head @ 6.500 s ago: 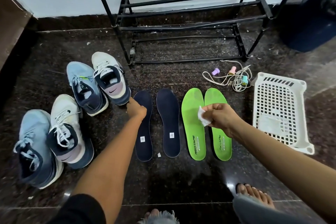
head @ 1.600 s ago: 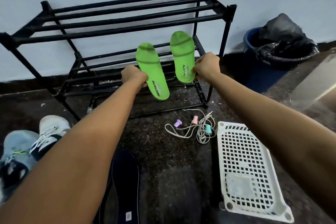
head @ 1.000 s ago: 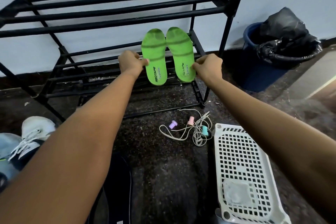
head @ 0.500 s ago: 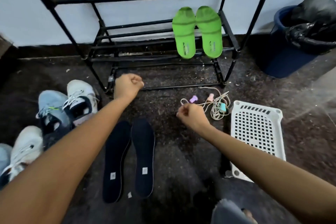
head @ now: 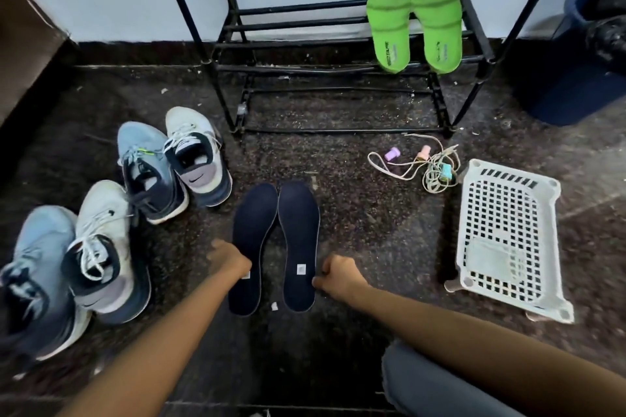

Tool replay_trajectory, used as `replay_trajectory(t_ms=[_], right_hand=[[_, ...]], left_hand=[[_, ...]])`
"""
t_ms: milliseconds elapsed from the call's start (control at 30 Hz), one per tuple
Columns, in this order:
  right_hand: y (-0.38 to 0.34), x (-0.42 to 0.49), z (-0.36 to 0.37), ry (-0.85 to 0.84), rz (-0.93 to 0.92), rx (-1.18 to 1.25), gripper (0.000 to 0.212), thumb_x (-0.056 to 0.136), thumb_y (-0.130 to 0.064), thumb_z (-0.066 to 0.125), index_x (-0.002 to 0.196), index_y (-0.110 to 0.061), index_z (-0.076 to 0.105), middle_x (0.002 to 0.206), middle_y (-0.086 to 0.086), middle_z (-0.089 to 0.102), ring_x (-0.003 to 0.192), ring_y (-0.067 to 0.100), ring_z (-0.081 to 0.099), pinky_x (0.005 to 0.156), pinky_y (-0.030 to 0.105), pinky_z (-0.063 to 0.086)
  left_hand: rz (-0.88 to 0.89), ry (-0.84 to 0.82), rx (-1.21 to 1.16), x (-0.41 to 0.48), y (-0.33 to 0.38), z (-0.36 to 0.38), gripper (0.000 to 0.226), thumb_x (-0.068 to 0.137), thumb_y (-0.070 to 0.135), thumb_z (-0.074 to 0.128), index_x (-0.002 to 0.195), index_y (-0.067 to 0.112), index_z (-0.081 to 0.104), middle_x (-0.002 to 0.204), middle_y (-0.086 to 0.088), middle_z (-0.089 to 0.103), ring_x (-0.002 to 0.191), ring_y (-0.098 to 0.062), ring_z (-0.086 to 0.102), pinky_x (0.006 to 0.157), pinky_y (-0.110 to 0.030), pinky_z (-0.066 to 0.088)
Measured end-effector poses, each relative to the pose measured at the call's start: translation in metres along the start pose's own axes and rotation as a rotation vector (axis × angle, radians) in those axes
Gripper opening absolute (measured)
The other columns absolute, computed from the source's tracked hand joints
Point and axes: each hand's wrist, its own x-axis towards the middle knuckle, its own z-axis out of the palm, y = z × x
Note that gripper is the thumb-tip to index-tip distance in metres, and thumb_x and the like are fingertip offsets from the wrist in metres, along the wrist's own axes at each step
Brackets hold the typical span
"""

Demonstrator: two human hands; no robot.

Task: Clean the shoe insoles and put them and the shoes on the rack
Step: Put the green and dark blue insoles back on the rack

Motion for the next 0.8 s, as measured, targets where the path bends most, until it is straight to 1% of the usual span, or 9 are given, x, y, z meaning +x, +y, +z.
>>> replay_trajectory(t_ms=[100,167,267,333,400,467,600,733,800], right_hand=[[0.002,-0.002,0.02,0.069,0.037,0.042,0.019,0.083,-0.022,0.065,0.086,-0.013,0.048,0.081,0.002,0.055,0.074,0.02,0.057,0.055,0.025,0.041],[0.004,0.001,0.029,0.104,0.048,0.025,0.023,0.084,-0.025,0.065,0.096,-0.012,0.049,0.097,0.007,0.059,0.087,0.025,0.061,0.061,0.027,0.043],[0.002,0.008,0.032,0.112,0.076,0.052,0.016,0.08,-0.014,0.064,0.088,-0.01,0.051,0.094,0.01,0.06,0.086,0.027,0.063,0.062,0.031,0.048],[0.002,0.014,0.029,0.078,0.113,0.146,0.014,0.074,-0.005,0.064,0.072,-0.011,0.052,0.078,0.011,0.063,0.071,0.025,0.064,0.063,0.037,0.056],[0.001,0.016,0.022,0.073,0.123,0.261,0.018,0.071,-0.003,0.066,0.063,-0.011,0.053,0.062,0.007,0.061,0.053,0.017,0.06,0.059,0.034,0.057],[-0.005,0.014,0.008,0.096,0.088,0.35,0.014,0.07,-0.005,0.067,0.067,-0.012,0.056,0.058,0.002,0.06,0.045,0.007,0.054,0.051,0.024,0.051],[-0.031,-0.001,-0.037,0.229,-0.104,0.426,0.013,0.074,-0.007,0.068,0.07,-0.014,0.057,0.056,-0.005,0.056,0.045,0.004,0.048,0.049,0.017,0.043],[-0.067,-0.019,-0.089,0.325,-0.309,0.507,0.012,0.076,-0.006,0.067,0.073,-0.01,0.057,0.055,-0.005,0.05,0.047,0.007,0.043,0.047,0.021,0.041],[-0.085,-0.023,-0.114,0.357,-0.387,0.537,0.014,0.075,-0.003,0.066,0.071,-0.012,0.057,0.054,-0.006,0.047,0.048,0.005,0.039,0.047,0.017,0.037]], left_hand=[[-0.035,0.007,-0.094,0.001,-0.009,0.008,0.081,0.094,0.0,0.057,0.153,0.002,0.001,0.151,-0.023,0.033,0.131,-0.039,0.044,0.102,-0.042,0.042],[0.039,0.034,-0.028,0.002,-0.016,0.01,0.07,0.091,-0.002,0.06,0.148,-0.002,0.018,0.142,-0.025,0.044,0.123,-0.038,0.051,0.094,-0.041,0.046],[0.181,0.016,0.007,0.005,-0.027,0.011,0.028,0.086,0.01,0.068,0.112,0.002,0.059,0.116,-0.019,0.063,0.102,-0.032,0.063,0.077,-0.036,0.053],[0.233,-0.014,-0.127,0.006,-0.032,0.012,0.011,0.083,0.007,0.069,0.092,0.007,0.063,0.1,-0.016,0.067,0.091,-0.03,0.066,0.073,-0.039,0.058],[0.273,-0.042,-0.257,-0.002,-0.029,0.006,0.012,0.082,0.002,0.069,0.085,0.01,0.06,0.09,-0.014,0.067,0.087,-0.029,0.067,0.07,-0.046,0.06],[0.352,-0.052,-0.32,-0.015,-0.017,-0.008,0.016,0.084,0.001,0.068,0.085,0.015,0.061,0.086,-0.009,0.066,0.083,-0.024,0.066,0.067,-0.042,0.061],[0.589,0.005,-0.364,-0.027,0.024,-0.053,0.019,0.082,0.008,0.073,0.087,0.025,0.067,0.078,-0.004,0.071,0.079,-0.024,0.068,0.066,-0.037,0.054],[0.694,-0.024,-0.664,-0.051,0.078,-0.115,0.022,0.086,-0.002,0.068,0.088,0.02,0.066,0.072,0.001,0.071,0.074,-0.017,0.068,0.061,-0.028,0.055],[0.734,-0.049,-0.795,-0.067,0.103,-0.144,0.023,0.087,-0.005,0.064,0.092,0.017,0.064,0.075,-0.002,0.07,0.068,-0.011,0.067,0.054,-0.022,0.055]])
